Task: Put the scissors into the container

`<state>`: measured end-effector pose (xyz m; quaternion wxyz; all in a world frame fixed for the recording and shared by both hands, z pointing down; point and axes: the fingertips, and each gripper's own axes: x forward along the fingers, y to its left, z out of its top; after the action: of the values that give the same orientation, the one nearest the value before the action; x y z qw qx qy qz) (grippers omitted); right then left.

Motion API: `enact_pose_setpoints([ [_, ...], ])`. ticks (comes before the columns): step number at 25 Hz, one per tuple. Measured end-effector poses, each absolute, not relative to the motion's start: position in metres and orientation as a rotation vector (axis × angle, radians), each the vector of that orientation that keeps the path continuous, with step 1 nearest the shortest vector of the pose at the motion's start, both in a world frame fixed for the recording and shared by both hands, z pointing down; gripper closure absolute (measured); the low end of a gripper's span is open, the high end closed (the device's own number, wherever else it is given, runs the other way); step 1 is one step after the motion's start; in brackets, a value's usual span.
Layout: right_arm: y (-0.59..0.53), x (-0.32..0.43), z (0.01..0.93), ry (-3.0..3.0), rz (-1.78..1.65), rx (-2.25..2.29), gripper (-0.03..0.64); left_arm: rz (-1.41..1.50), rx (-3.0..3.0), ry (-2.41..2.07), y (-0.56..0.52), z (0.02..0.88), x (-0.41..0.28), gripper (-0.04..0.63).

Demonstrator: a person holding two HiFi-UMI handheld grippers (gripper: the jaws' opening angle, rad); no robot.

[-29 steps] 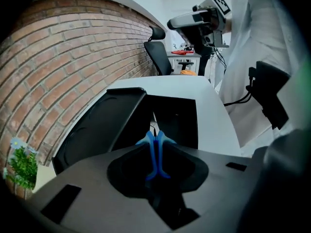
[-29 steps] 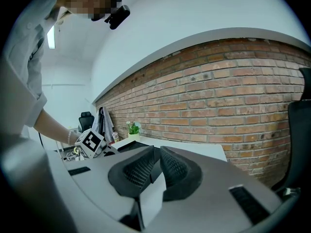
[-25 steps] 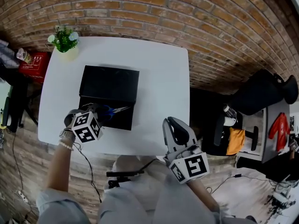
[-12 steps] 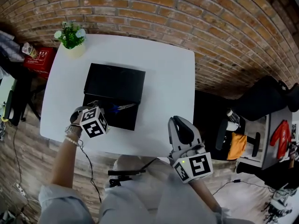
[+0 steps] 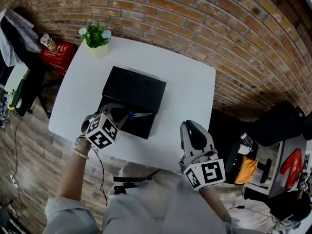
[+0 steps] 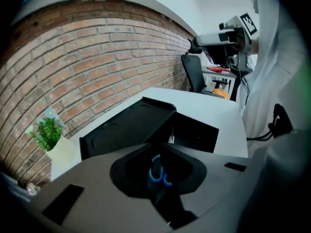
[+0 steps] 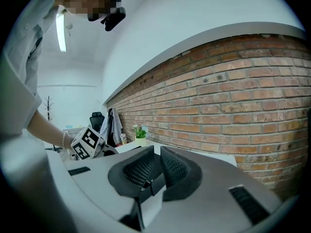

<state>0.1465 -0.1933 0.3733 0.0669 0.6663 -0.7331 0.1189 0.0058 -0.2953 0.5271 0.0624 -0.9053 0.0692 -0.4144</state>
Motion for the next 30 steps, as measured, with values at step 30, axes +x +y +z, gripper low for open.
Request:
enact_pose_setpoints([
  [30,-0.230,0.047,0.313,-2.510,0.089,1.640,0.557,-0.482,-2.868,1.299,-0.246,0.318,-0.110,0.574],
])
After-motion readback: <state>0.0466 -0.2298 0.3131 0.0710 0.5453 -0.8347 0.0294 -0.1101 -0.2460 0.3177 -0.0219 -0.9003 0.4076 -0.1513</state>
